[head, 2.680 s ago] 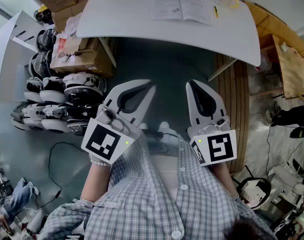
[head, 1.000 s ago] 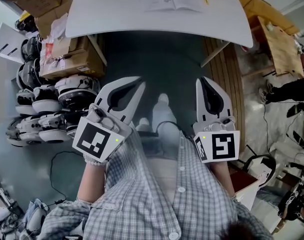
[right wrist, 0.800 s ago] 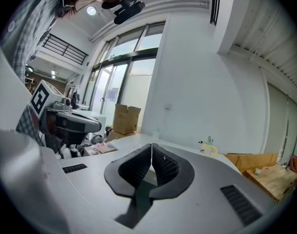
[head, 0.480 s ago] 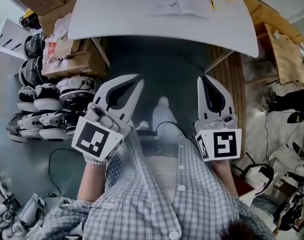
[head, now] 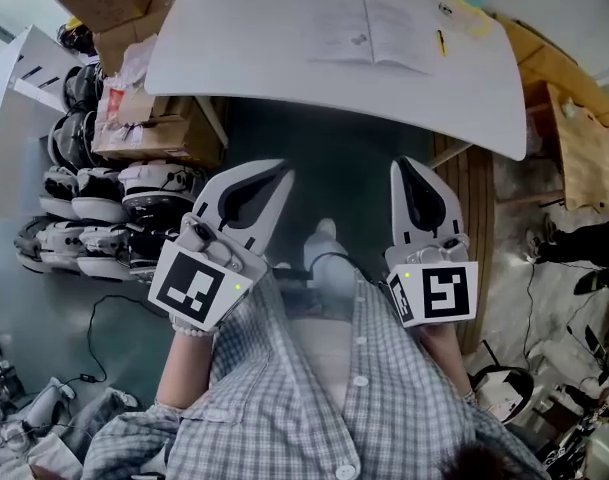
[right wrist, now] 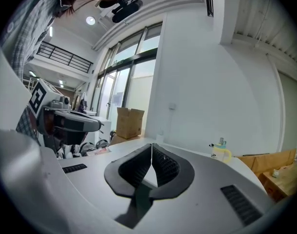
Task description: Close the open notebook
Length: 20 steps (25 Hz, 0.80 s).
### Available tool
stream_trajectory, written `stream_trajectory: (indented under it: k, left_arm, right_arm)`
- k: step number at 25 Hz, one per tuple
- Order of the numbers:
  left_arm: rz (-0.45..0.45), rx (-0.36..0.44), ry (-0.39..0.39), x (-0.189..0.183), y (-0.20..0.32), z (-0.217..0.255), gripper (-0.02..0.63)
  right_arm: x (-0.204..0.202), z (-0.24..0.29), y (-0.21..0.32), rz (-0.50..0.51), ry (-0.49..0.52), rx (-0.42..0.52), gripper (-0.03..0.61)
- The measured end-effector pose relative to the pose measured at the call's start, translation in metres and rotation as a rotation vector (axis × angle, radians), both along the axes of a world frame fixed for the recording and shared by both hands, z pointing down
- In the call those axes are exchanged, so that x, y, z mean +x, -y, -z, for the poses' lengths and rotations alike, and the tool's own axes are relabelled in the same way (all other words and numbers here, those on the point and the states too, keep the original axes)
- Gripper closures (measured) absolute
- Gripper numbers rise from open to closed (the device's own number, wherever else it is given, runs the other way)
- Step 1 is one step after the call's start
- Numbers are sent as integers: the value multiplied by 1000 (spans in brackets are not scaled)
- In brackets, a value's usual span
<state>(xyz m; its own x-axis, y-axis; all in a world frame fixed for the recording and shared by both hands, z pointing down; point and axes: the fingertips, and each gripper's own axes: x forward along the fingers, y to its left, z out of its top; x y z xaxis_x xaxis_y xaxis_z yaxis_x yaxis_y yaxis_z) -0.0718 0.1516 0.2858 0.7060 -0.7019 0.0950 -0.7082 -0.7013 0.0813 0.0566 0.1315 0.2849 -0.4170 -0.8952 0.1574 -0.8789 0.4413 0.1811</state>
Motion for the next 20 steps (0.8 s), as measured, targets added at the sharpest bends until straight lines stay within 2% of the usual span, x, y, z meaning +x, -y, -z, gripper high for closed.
stream_trajectory:
  k: [8, 12, 20]
  left_arm:
    - [70, 30, -4, 13, 32, 14, 609]
    - [87, 70, -9, 23, 47, 22, 608]
    - [101, 66, -7, 51, 72, 24, 608]
  right_arm:
    - [12, 11, 40, 59, 5, 26, 555]
    - [23, 14, 58, 72, 6, 33, 555]
    - [54, 15, 86, 77, -3, 34, 555]
